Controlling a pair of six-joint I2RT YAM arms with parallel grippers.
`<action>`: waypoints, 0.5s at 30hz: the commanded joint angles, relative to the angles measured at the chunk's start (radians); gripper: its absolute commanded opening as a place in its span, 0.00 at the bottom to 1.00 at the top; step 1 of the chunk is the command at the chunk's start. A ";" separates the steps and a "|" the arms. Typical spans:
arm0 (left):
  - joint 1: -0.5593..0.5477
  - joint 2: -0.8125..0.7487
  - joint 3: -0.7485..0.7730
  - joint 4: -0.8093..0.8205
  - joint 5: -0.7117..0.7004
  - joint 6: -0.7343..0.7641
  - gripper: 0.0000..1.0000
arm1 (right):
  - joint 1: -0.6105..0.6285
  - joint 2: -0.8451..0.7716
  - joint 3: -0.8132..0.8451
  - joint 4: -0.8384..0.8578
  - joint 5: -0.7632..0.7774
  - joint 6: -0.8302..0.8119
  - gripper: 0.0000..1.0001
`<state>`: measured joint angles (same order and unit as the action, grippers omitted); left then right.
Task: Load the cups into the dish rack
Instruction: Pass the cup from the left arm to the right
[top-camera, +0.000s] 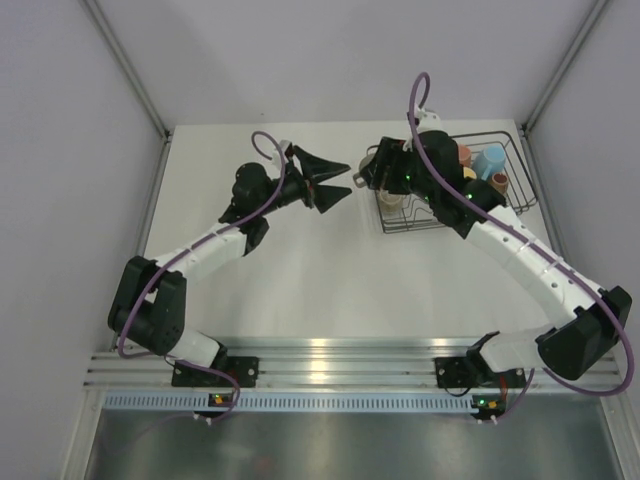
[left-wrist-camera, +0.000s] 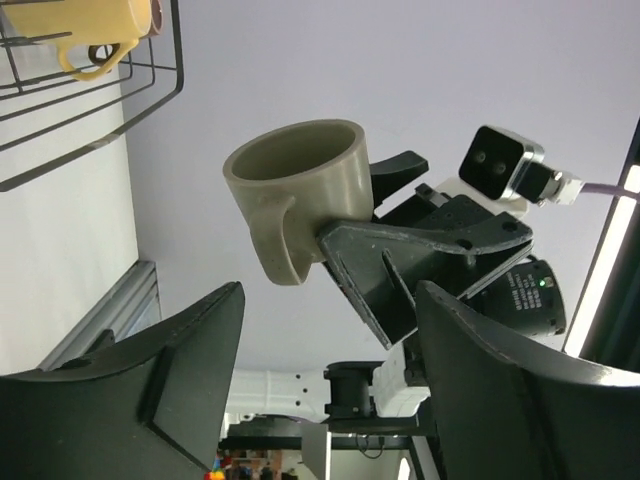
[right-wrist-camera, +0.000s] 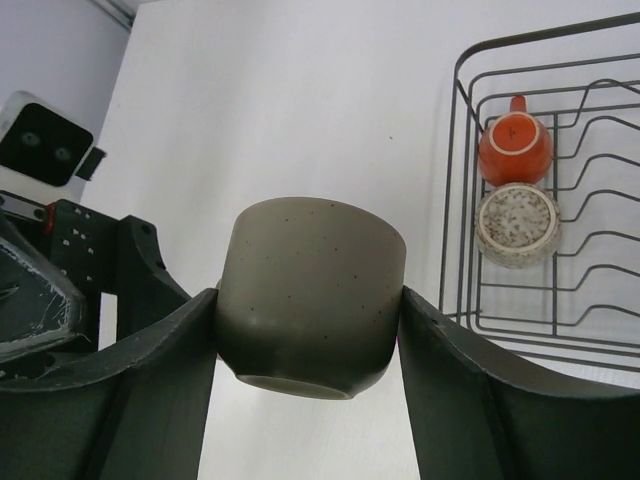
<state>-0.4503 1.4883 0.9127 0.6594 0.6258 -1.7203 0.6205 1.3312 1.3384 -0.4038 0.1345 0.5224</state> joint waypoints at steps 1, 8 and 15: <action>0.002 -0.020 0.048 0.022 0.044 0.089 0.75 | -0.005 0.003 0.126 -0.024 0.048 -0.054 0.00; 0.015 -0.017 0.164 -0.384 0.075 0.508 0.92 | -0.085 0.092 0.314 -0.338 0.065 -0.153 0.00; 0.016 -0.043 0.256 -0.623 0.038 0.728 0.97 | -0.249 0.219 0.344 -0.496 -0.052 -0.209 0.00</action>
<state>-0.4381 1.4853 1.1378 0.1669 0.6712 -1.1427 0.4122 1.4899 1.6333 -0.7982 0.1238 0.3626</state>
